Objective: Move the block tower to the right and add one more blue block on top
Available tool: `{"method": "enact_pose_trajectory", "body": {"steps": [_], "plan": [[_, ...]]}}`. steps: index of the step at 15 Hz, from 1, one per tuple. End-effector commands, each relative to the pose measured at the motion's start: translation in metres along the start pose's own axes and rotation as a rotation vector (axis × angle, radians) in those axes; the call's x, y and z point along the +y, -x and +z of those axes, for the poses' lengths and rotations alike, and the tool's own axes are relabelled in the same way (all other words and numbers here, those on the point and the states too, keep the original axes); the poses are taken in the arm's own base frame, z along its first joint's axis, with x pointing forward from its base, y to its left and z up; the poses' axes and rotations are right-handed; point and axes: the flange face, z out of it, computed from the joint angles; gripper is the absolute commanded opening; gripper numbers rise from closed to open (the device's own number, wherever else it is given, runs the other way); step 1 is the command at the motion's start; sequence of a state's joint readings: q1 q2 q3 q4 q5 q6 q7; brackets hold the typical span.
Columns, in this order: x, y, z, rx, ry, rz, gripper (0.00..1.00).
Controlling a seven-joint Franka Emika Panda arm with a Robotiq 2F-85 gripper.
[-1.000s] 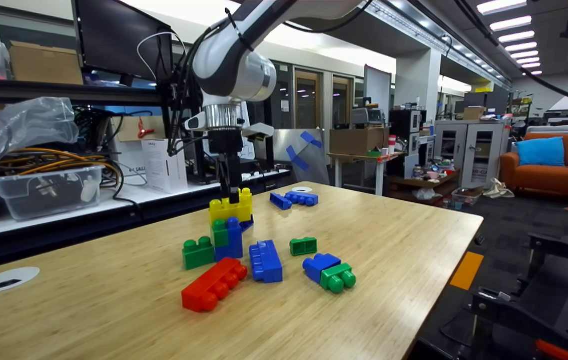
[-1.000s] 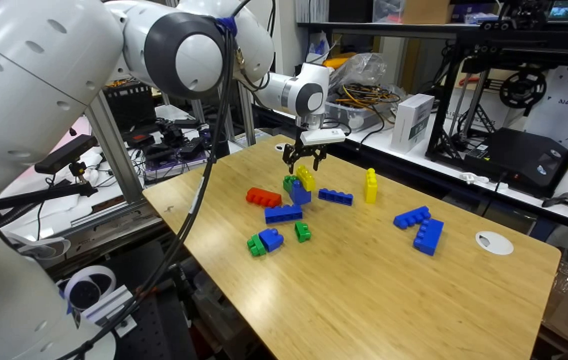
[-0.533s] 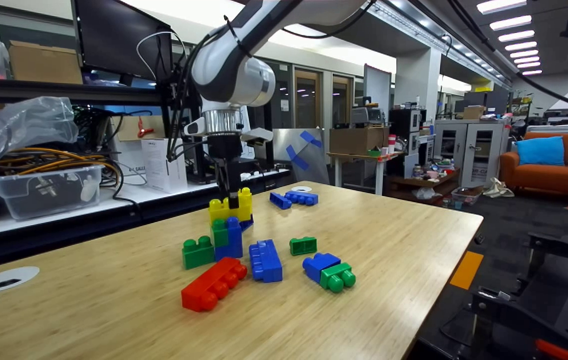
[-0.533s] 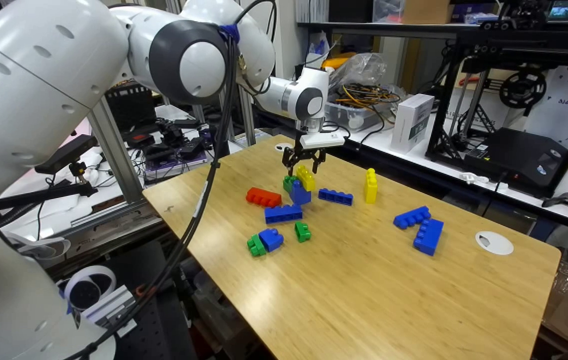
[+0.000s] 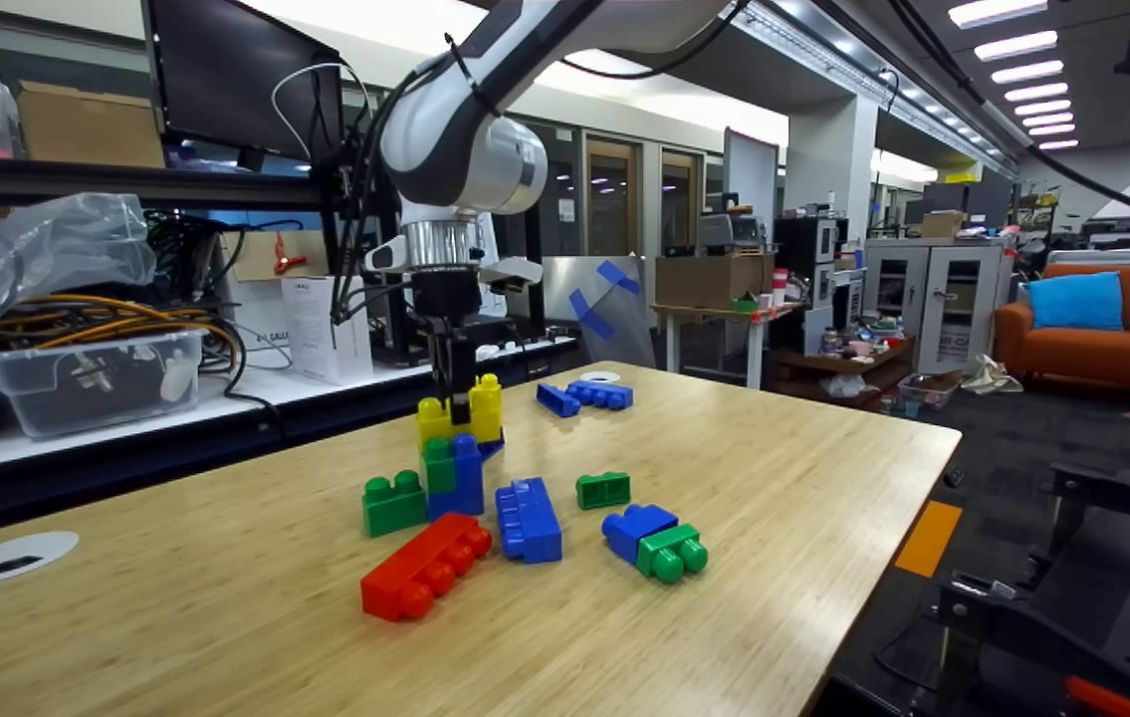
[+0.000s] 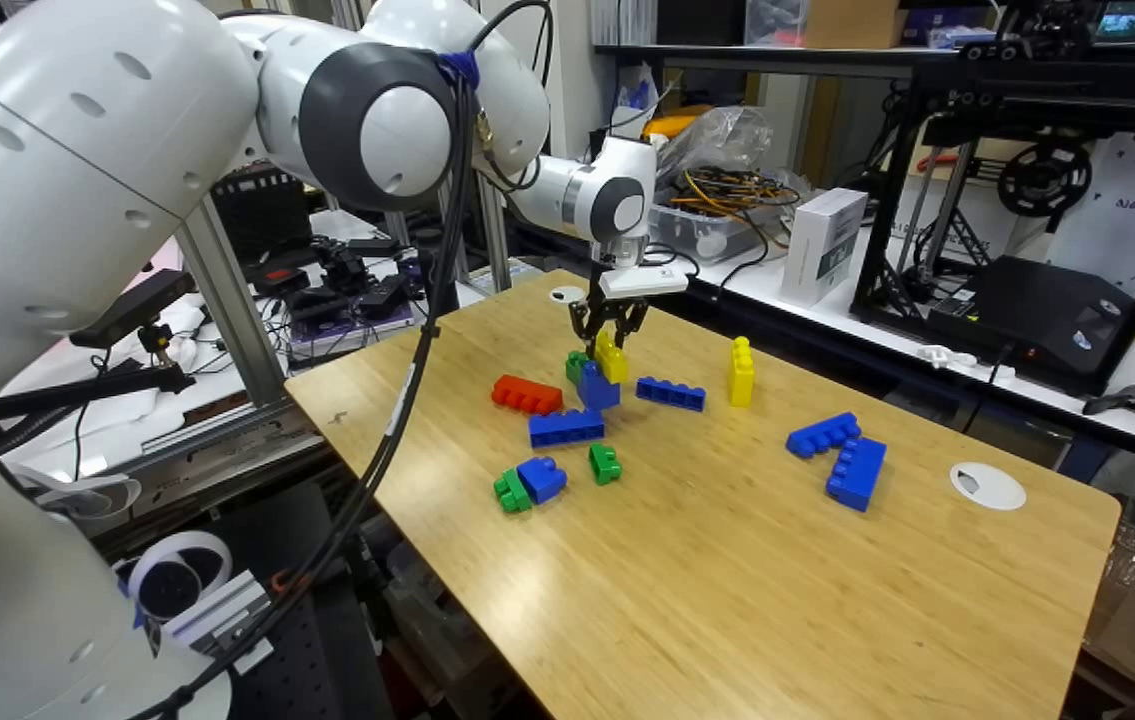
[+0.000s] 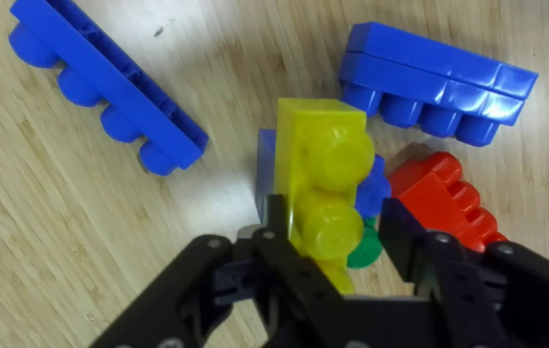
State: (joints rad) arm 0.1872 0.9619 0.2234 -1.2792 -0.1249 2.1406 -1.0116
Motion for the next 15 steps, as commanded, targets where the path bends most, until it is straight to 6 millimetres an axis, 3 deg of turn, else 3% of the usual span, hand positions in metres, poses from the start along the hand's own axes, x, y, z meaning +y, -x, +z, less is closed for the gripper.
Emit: {"method": "enact_pose_trajectory", "body": {"steps": [1,3,9,15], "plan": [[0.004,-0.001,0.002,-0.005,0.024,-0.021,0.23],[0.004,0.000,0.002,-0.006,0.028,-0.025,0.10],[0.008,0.013,0.002,-0.036,0.050,-0.019,0.10],[0.022,0.048,0.000,-0.080,0.086,0.017,0.10]]}}
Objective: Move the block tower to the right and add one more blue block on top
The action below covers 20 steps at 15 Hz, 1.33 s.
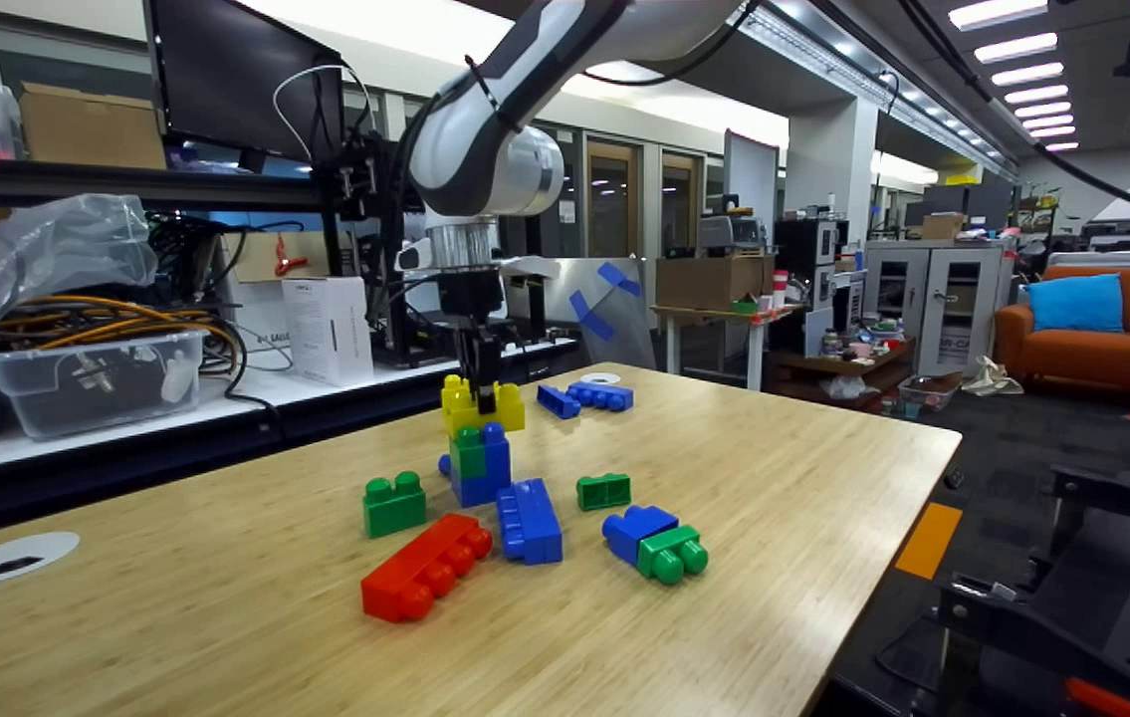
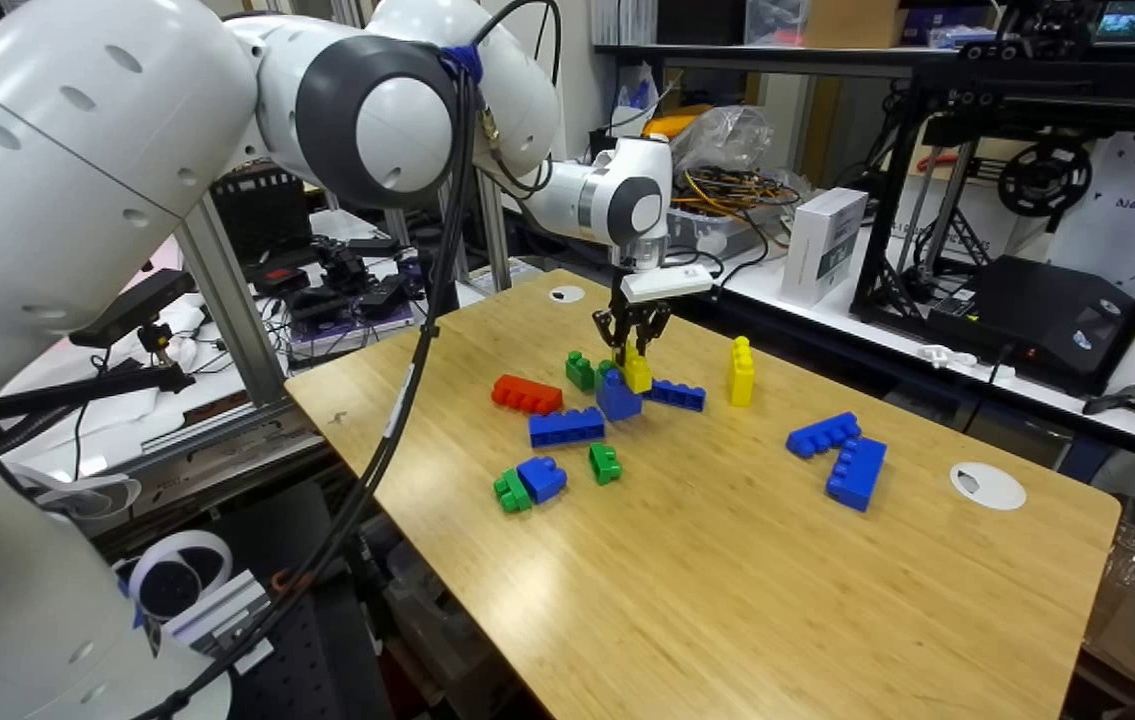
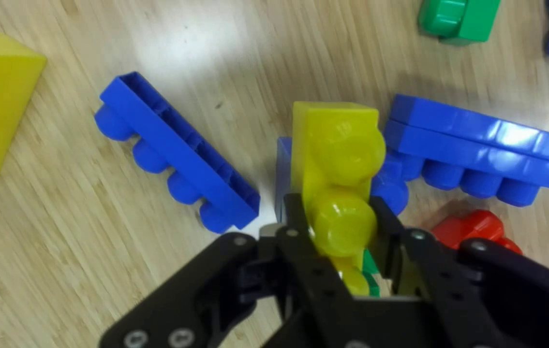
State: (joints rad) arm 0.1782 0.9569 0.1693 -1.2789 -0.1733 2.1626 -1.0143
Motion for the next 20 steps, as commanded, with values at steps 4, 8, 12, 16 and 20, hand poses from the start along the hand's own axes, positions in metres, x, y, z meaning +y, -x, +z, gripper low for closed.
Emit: {"method": "enact_pose_trajectory", "body": {"steps": [4,8,12,16,20], "plan": [[0.011,0.046,0.002,-0.032,0.030,0.047,0.10],[0.018,0.083,0.004,-0.018,0.014,0.036,0.10],[0.014,0.112,0.000,-0.004,0.000,-0.085,0.10],[0.004,0.123,0.001,-0.018,-0.004,-0.244,0.10],[-0.005,0.122,-0.003,-0.038,0.018,-0.397,0.10]]}}
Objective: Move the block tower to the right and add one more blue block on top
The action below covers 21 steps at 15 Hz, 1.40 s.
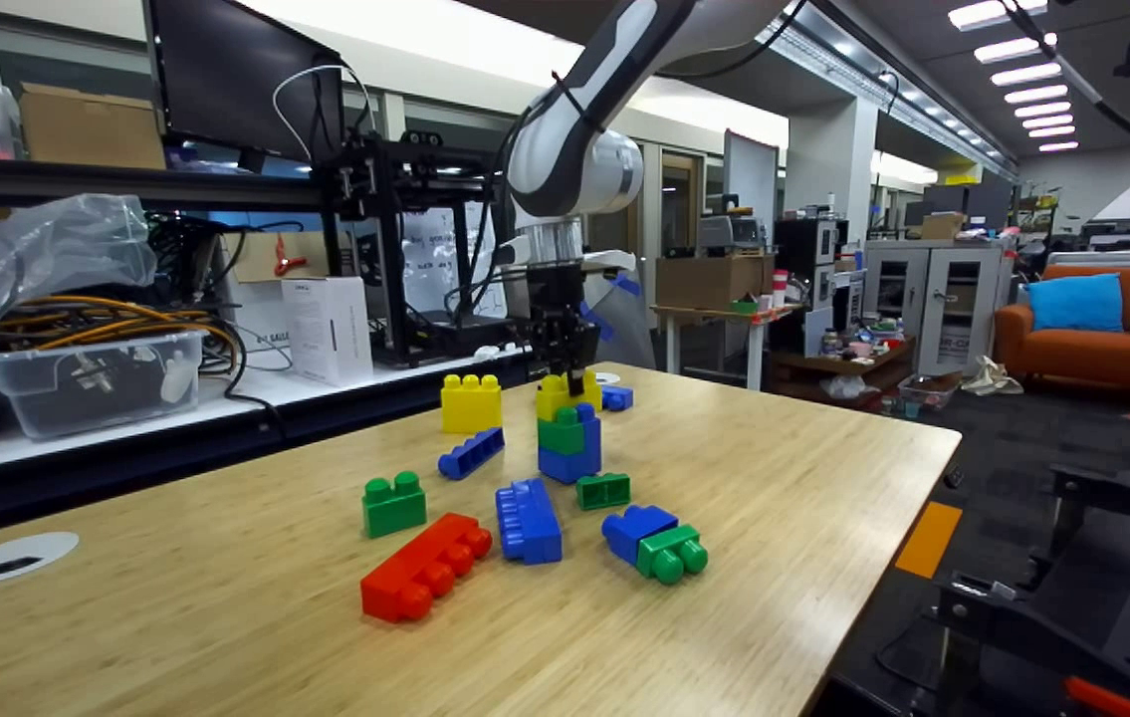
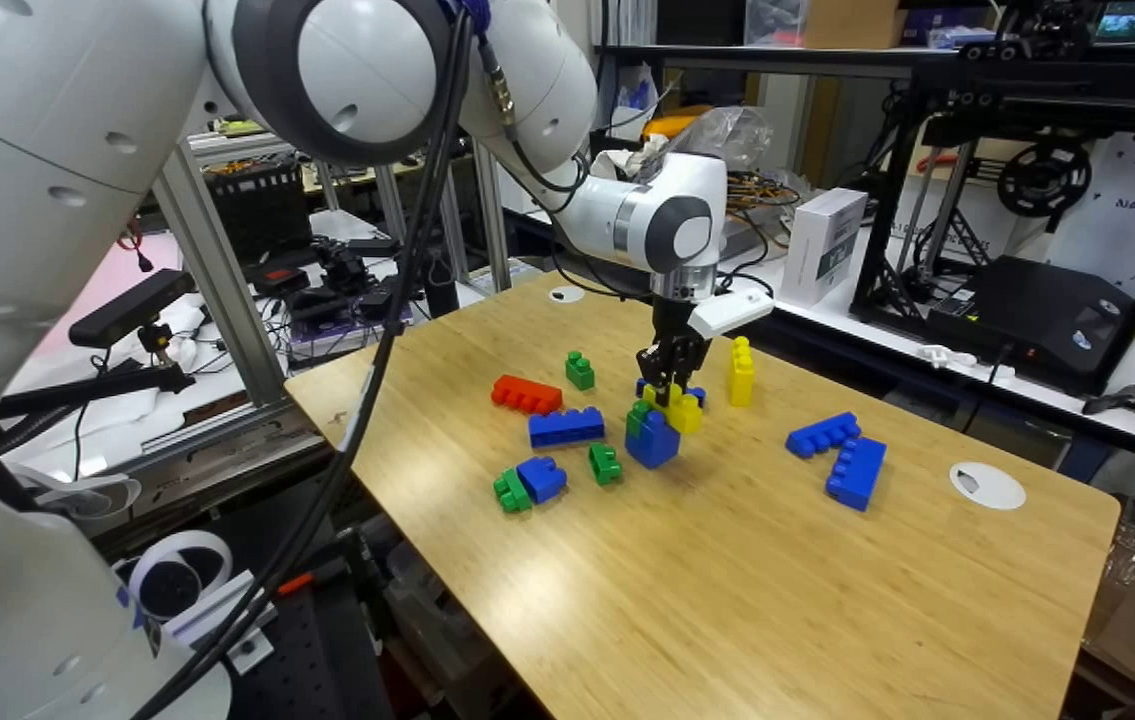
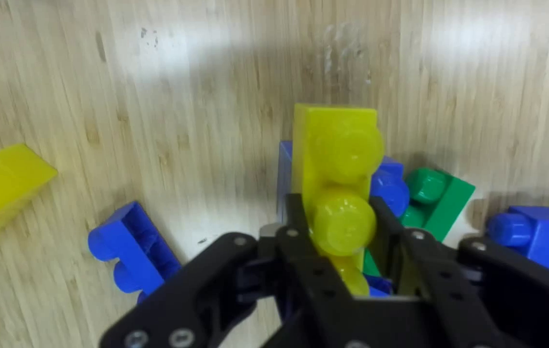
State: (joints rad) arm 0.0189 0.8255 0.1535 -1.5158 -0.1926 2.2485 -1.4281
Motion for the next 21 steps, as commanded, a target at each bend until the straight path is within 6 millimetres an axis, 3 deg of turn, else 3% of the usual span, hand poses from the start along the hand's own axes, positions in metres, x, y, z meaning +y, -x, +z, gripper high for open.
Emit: {"method": "enact_pose_trajectory", "body": {"steps": [1,13,21], "plan": [[-0.014,-0.002,-0.007,-0.027,0.041,-0.147,0.10],[-0.010,-0.011,-0.010,-0.061,0.054,-0.716,0.10],[0.001,-0.014,-0.016,-0.059,0.059,-0.973,0.10]]}}
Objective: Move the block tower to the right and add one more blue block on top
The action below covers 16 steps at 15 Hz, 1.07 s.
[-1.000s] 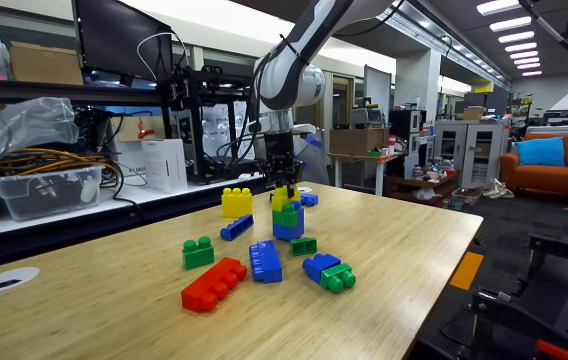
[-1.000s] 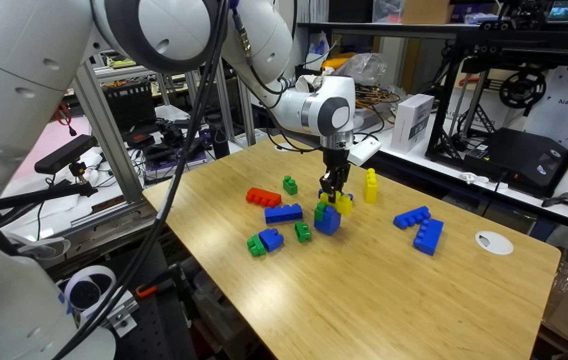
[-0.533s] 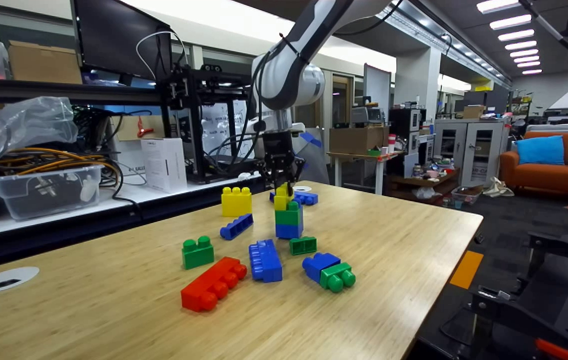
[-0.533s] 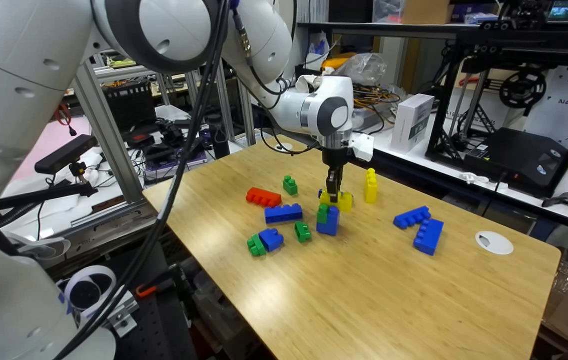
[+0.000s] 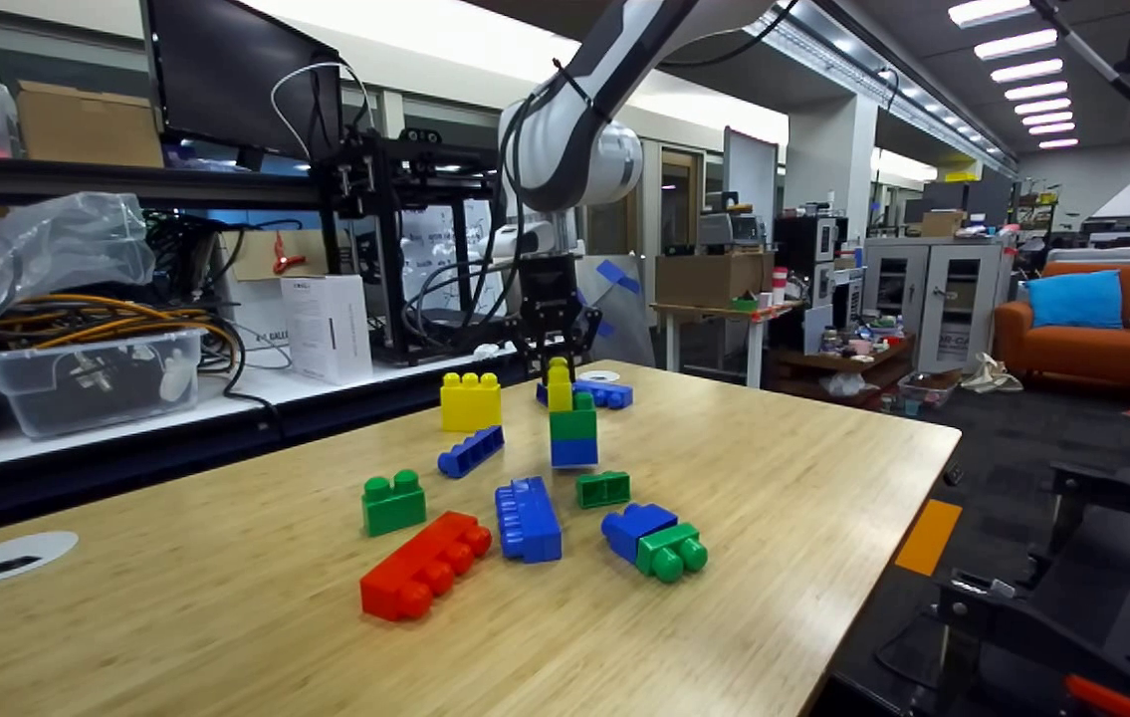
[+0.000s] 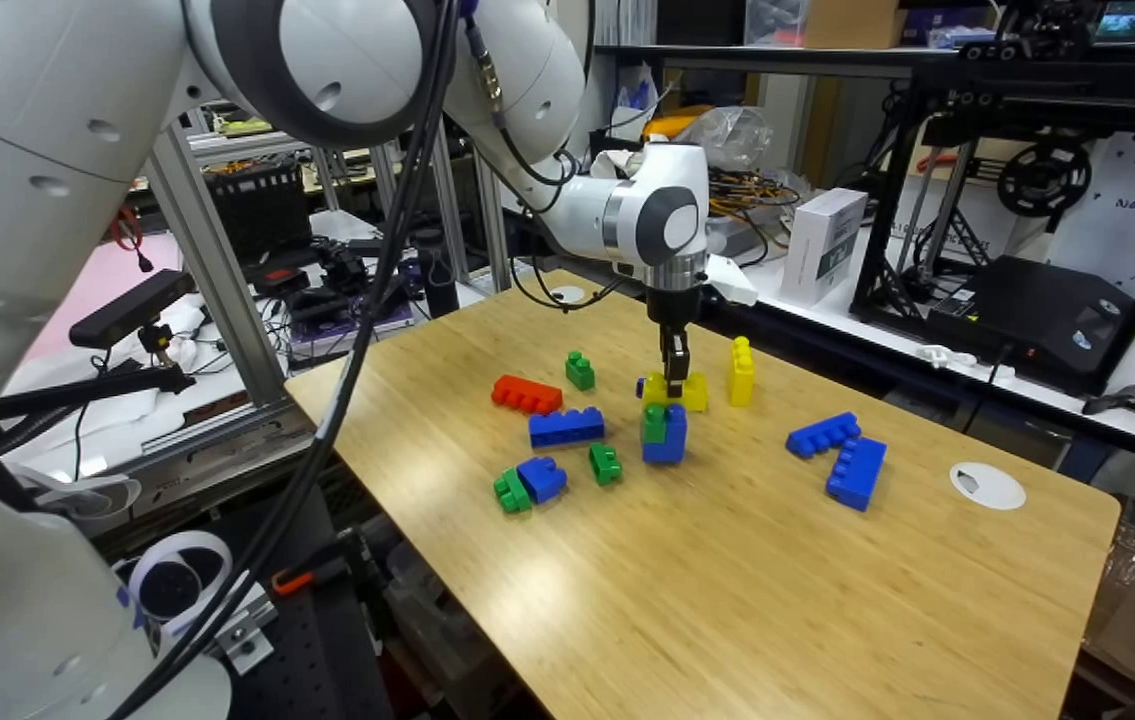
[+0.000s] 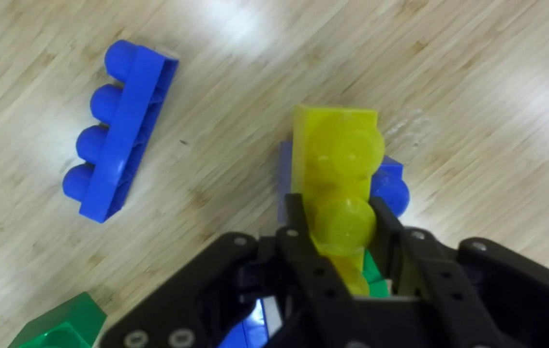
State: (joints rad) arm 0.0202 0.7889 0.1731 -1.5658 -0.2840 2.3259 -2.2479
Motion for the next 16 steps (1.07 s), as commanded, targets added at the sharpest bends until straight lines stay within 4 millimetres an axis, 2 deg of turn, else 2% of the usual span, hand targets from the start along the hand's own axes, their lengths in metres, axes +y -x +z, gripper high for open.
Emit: {"method": "enact_pose_trajectory", "body": {"steps": [1,13,15,16], "plan": [[0.004,0.003,-0.004,0.013,0.019,-0.087,0.10],[0.014,-0.010,0.014,0.002,-0.003,-0.163,0.10],[0.015,-0.012,0.014,-0.007,-0.006,-0.164,0.61],[0.015,-0.013,0.014,-0.008,-0.009,-0.165,0.62]]}}
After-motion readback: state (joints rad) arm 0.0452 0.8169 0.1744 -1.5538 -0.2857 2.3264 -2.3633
